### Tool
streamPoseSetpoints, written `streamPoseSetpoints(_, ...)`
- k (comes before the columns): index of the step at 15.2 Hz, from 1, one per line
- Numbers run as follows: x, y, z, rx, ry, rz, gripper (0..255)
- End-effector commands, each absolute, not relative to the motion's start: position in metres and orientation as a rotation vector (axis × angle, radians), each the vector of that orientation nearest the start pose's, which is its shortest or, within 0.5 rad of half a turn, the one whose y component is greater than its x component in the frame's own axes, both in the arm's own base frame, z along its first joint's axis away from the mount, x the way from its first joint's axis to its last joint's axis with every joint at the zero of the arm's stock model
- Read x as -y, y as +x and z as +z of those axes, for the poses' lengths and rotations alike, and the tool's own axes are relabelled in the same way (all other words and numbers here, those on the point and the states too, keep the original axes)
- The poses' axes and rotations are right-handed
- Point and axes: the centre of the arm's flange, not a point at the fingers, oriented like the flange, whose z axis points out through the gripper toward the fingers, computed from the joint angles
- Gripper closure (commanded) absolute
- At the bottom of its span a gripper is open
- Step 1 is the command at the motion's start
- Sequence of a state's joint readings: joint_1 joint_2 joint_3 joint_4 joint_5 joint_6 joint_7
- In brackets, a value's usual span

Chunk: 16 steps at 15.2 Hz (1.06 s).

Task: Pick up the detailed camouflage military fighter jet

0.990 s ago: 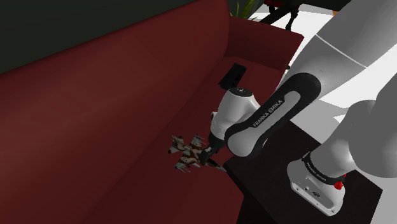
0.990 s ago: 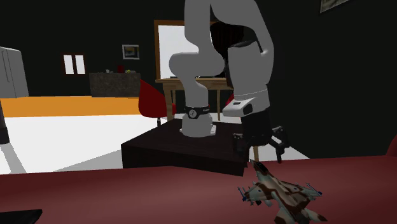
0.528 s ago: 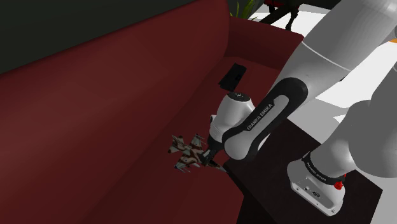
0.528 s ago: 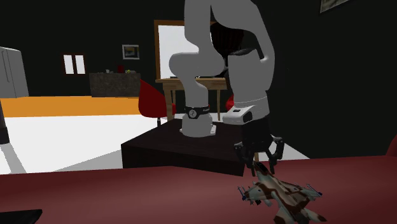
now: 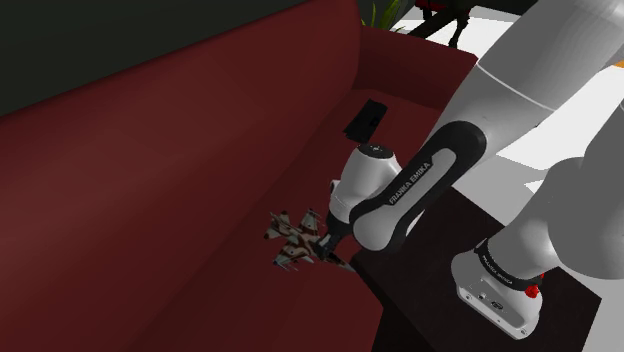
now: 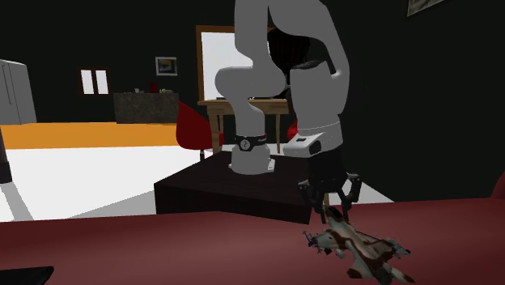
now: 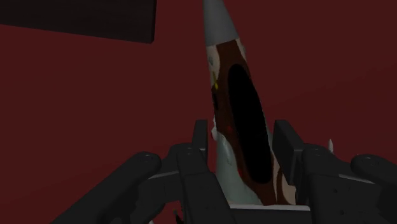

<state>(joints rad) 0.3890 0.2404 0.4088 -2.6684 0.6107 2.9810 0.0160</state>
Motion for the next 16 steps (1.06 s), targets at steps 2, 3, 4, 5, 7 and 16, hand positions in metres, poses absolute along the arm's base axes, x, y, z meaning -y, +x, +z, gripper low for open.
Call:
streamPoseSetpoints(2,-0.274,0.306,0.18,0.242,-2.912,0.044,255)
streamPoseSetpoints(3,-0.274,0.306,0.185,0.242,-2.912,0.044,255)
streamPoseSetpoints(4,-0.274,0.306,0.19,0.242,-2.912,0.044,255)
streamPoseSetpoints(5,-0.274,0.306,0.196,0.242,-2.912,0.044,255)
streamPoseSetpoints(7,-0.274,0.306,0.206,0.242,-2.912,0.044,255)
streamPoseSetpoints(16,-0.274,0.306,0.244,0.242,-2.912,0.044,255)
